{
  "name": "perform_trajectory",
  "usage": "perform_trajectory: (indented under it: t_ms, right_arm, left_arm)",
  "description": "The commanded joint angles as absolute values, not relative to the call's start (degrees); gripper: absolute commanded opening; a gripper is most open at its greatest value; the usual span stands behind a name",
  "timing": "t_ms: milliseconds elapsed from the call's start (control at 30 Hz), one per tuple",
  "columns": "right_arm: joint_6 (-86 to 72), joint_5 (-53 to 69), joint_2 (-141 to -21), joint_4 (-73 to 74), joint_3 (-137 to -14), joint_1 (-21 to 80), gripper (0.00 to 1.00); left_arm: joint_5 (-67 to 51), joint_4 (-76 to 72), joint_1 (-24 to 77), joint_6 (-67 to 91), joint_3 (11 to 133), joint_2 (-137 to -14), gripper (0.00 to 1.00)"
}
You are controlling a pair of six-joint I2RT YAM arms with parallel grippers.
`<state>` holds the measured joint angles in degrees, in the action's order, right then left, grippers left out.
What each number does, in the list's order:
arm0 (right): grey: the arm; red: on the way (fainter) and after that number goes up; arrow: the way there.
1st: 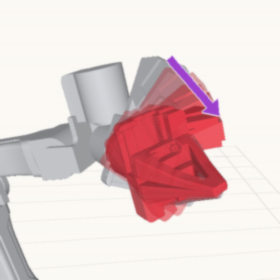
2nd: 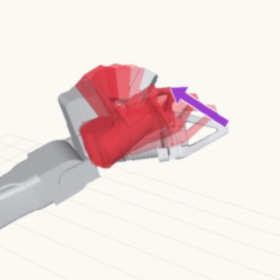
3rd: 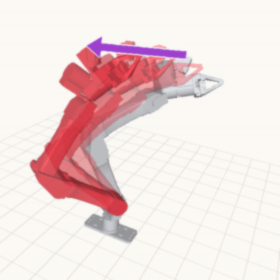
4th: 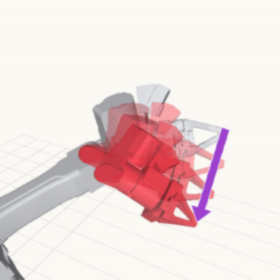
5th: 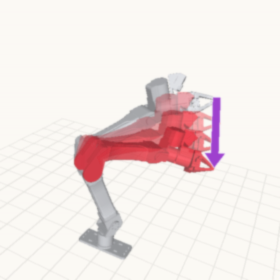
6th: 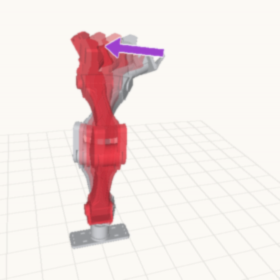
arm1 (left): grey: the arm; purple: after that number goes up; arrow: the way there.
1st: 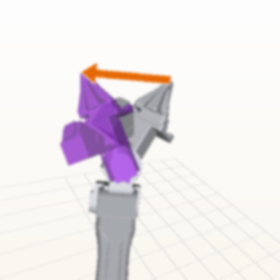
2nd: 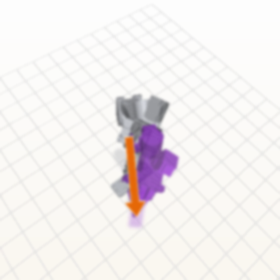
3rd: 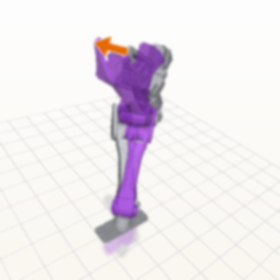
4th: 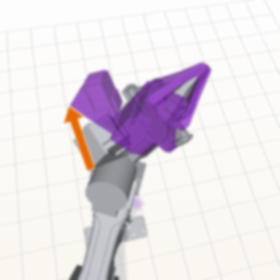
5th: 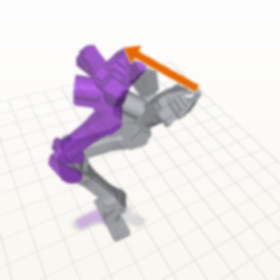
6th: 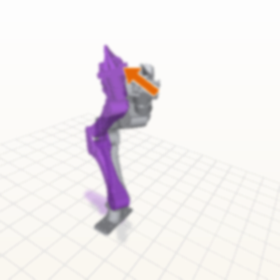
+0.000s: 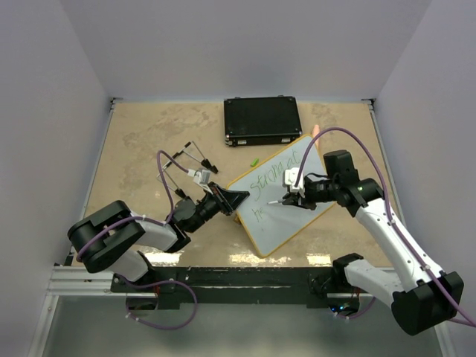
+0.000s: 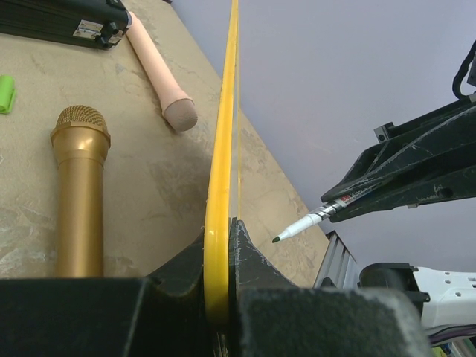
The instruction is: Write a sentence on the whiteboard
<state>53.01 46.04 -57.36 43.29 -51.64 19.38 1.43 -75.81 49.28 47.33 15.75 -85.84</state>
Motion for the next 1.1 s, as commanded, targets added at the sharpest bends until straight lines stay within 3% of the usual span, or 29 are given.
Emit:
perform_trajectory:
  t_ms: [0, 1067]
  right_arm:
    - [53.70, 48.43, -57.31, 43.07, -53.17, 19.07, 0.00]
    - [51.68, 40.69, -58.01, 38.93, -49.40, 23.38, 0.00]
  left_arm:
    - [1.85, -74.88, 49.39, 41.66, 14.94, -85.17, 0.00]
    - [1.32, -74.27, 49.40, 42.98, 16.43, -85.60, 0.00]
